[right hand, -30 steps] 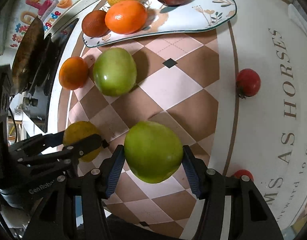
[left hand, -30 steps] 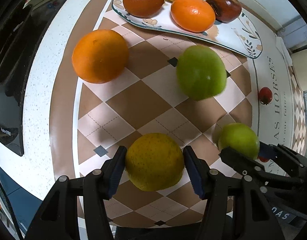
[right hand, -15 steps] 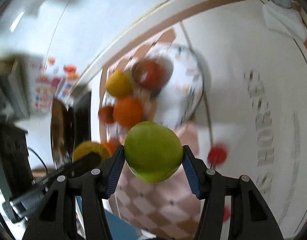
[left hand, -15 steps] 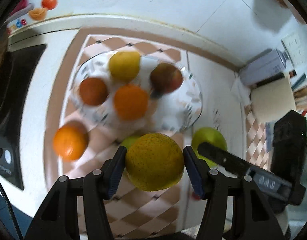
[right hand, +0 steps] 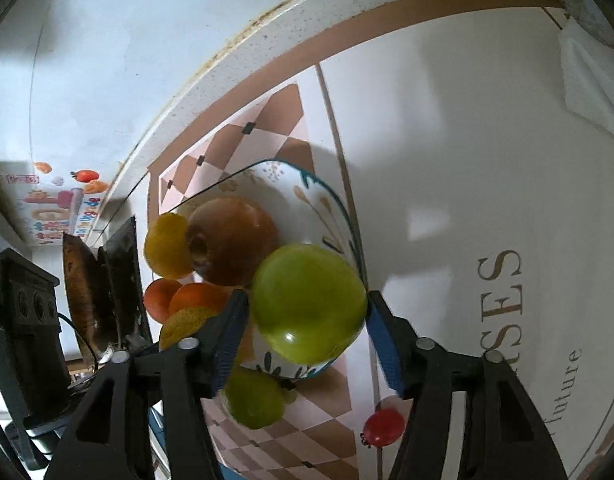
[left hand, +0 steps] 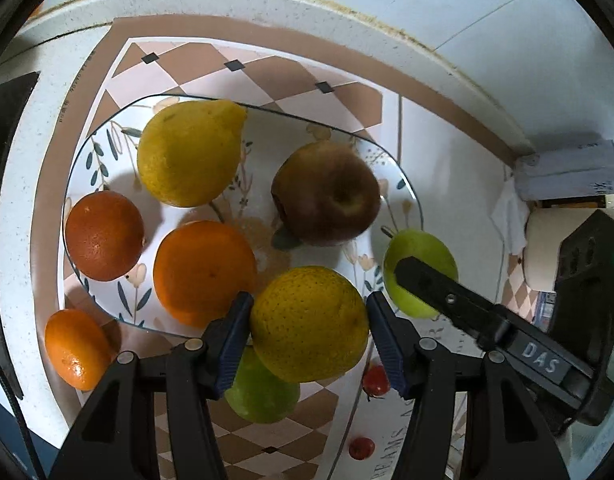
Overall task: Organize fruits
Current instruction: 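Place the lemon on the plate with the left tool while the right places the green apple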
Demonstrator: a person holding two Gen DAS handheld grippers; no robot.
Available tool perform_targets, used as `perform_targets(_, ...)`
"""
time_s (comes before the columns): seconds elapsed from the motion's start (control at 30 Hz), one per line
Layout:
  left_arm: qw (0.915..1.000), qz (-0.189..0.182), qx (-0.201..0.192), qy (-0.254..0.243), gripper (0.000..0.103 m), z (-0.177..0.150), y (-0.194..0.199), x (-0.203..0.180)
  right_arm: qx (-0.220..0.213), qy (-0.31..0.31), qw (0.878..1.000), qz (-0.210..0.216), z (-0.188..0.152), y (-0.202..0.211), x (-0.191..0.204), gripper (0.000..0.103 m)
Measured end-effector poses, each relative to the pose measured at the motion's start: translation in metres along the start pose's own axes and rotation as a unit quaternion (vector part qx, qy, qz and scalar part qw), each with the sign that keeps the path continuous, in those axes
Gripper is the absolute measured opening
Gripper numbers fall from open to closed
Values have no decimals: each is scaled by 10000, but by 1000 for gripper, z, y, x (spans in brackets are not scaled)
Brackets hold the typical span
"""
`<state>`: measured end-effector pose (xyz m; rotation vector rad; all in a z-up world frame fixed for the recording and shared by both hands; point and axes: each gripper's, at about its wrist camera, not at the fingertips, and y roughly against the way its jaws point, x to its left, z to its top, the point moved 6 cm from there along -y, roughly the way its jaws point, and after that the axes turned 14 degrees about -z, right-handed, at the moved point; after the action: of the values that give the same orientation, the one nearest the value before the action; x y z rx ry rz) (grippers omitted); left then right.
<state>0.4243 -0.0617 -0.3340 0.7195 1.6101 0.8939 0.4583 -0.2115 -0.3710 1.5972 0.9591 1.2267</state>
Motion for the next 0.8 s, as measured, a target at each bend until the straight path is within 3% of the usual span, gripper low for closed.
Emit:
perform_targets(0.03, 10000, -61, -8, 44, 57, 0, 0, 0, -5, -46, 10000, -35, 1, 2, -2, 76)
perform_targets(0.1, 9998, -175, -14, 79, 75, -1, 2, -1, -95, -71, 9999, -78, 2, 10, -5, 81)
perform_targets(0.17, 9998, -145, -119, 15, 82, 1, 7, -2, -181, -51, 9996, -196, 2, 19, -6, 82)
perform_targets(0.3, 9996, -57, -241, -151, 85, -2, 24, -1, -449, 113, 9967, -665, -7, 35, -5, 92)
perform_targets(0.43, 9968, 392, -522, -463, 88, -9, 49, 7, -757, 367, 9878, -1308, -26, 52, -1, 94)
perform_targets(0.6, 9839, 1215, -945, -906, 88, -27, 85, 24, -1024, 615, 9761, -1817, -58, 67, 14, 94)
perform_targets(0.8, 9751, 1442, -1236, -1143, 88, -45, 116, 37, -1397, 818, 9614, -2224, -88, 85, 39, 94)
